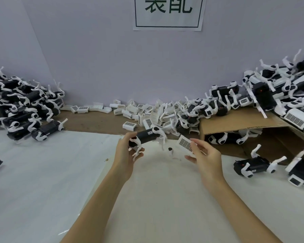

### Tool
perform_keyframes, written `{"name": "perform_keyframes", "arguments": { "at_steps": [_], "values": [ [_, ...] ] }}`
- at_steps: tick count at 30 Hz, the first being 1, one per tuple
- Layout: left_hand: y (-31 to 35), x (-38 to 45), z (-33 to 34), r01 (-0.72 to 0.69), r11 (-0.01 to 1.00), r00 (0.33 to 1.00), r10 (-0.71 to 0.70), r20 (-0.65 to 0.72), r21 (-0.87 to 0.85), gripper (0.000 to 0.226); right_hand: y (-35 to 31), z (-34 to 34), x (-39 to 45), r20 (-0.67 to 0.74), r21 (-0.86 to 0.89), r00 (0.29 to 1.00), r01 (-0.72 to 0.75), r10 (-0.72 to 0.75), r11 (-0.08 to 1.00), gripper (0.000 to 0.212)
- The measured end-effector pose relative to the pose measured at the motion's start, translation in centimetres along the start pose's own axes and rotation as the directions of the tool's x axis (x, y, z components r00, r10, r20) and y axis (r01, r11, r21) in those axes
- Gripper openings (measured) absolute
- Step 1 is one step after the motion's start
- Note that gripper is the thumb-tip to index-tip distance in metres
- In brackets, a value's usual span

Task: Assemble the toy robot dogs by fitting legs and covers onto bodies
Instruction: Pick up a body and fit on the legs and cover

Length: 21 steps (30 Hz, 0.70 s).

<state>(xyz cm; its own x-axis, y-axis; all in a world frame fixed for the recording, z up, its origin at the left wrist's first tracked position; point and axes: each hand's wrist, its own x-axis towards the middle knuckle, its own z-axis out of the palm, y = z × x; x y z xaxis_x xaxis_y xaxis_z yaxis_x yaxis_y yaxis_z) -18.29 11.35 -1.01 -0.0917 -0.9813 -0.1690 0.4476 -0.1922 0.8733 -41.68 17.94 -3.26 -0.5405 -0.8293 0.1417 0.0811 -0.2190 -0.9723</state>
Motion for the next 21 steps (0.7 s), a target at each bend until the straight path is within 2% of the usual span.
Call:
{"name": "perform_keyframes", "arguments": {
  "at_steps": [2,5,7,9,11,13,16,19,21],
  "values": [
    [-0.2,-0.2,0.3,-0.013,0.999,0.999,0.011,0.047,0.053,0.028,-0.1,-0.7,-0.7,-0.01,0.153,0.996,-0.09,0.093,0.984,0.014],
    [-0.6,-0.5,0.6,-0.099,0.98,0.981,0.067,0.182,0.174,0.023,-1.3,-1.1,-0.8,0.042,0.415,0.975,-0.215,0.217,0.884,0.016],
    [-0.8,-0.9,0.8,-0.145,0.961,0.964,0.084,0.252,0.234,0.035,-2.2,-1.2,-0.7,0.123,0.496,0.972,-0.235,0.201,0.836,0.019],
    [-1.0,-1.1,1.1,-0.164,0.945,0.952,0.076,0.296,0.285,0.047,-2.5,-1.1,-0.9,0.228,0.487,0.965,-0.229,0.131,0.843,0.033],
    [-1.1,-1.4,1.1,-0.172,0.936,0.942,0.065,0.329,0.307,0.057,-2.6,-0.8,-1.4,0.3,0.358,0.952,-0.176,0.066,0.917,0.046],
    [-1.2,-1.6,1.2,-0.188,0.929,0.926,0.061,0.372,0.317,0.051,-2.5,-0.5,-1.9,0.293,0.101,0.956,-0.027,-0.004,0.994,0.046],
    [-1.3,-2.0,1.3,-0.246,0.903,0.887,0.064,0.457,0.351,0.039,-2.2,0.0,-2.6,0.365,-0.264,0.927,0.194,-0.088,0.945,0.029],
    [-1.6,-2.3,1.3,-0.356,0.833,0.854,0.107,0.508,0.423,0.037,-1.9,0.4,-3.4,0.494,-0.355,0.869,0.221,-0.018,0.908,0.022],
    [-1.8,-2.5,1.2,-0.431,0.786,0.834,0.16,0.527,0.444,0.045,-2.0,0.3,-3.6,0.523,-0.381,0.852,0.26,-0.026,0.887,0.02]
  ]
}}
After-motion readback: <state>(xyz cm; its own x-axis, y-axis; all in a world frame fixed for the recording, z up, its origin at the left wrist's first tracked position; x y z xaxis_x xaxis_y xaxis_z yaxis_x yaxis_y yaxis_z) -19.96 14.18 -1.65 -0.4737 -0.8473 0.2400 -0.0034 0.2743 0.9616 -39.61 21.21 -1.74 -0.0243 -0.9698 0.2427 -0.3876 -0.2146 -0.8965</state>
